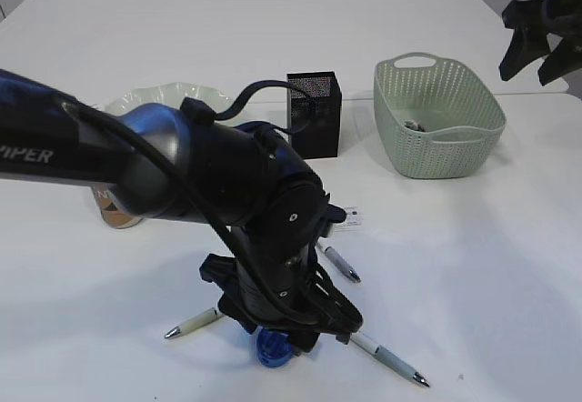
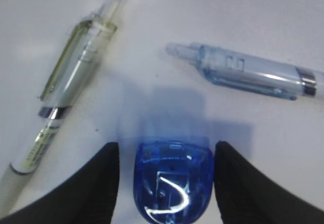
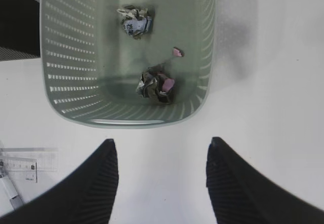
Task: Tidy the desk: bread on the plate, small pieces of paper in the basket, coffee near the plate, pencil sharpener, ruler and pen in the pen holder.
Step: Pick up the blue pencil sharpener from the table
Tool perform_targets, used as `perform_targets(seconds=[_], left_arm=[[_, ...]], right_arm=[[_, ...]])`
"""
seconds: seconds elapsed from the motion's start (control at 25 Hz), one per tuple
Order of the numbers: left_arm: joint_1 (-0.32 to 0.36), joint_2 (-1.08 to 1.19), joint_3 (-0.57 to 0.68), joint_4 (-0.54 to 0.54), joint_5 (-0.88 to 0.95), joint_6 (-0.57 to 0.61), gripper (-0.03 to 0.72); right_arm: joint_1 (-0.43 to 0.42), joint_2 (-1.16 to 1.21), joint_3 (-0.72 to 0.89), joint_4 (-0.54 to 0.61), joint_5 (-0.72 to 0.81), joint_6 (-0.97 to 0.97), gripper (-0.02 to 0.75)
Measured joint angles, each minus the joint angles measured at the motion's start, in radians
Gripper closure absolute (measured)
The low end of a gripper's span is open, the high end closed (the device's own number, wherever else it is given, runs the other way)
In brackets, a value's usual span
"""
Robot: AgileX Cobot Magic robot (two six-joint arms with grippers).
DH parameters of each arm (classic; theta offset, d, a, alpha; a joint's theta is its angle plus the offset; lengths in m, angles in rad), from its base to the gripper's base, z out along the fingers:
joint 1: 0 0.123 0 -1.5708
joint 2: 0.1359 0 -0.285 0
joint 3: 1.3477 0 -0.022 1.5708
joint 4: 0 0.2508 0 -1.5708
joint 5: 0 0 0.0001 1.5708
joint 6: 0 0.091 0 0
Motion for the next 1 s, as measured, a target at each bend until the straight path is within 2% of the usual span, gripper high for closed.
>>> perform_targets(seconds=[0.68, 0.8, 1.0], left_arm=[[0.000, 0.016, -0.004, 0.006, -0.008, 0.000, 0.281], [0.000, 0.016, -0.004, 0.006, -0.009, 0.000, 0.300], [0.000, 0.016, -0.004, 0.004, -0.009, 0.000, 0.373]], right_arm=[[0.000, 0.000, 0.000, 0.012, 0.000, -0.002, 0.299], [0.000, 0.000, 0.000, 0.014, 0.000, -0.002, 0.298], [0.000, 0.000, 0.000, 0.018, 0.000, -0.004, 0.299]])
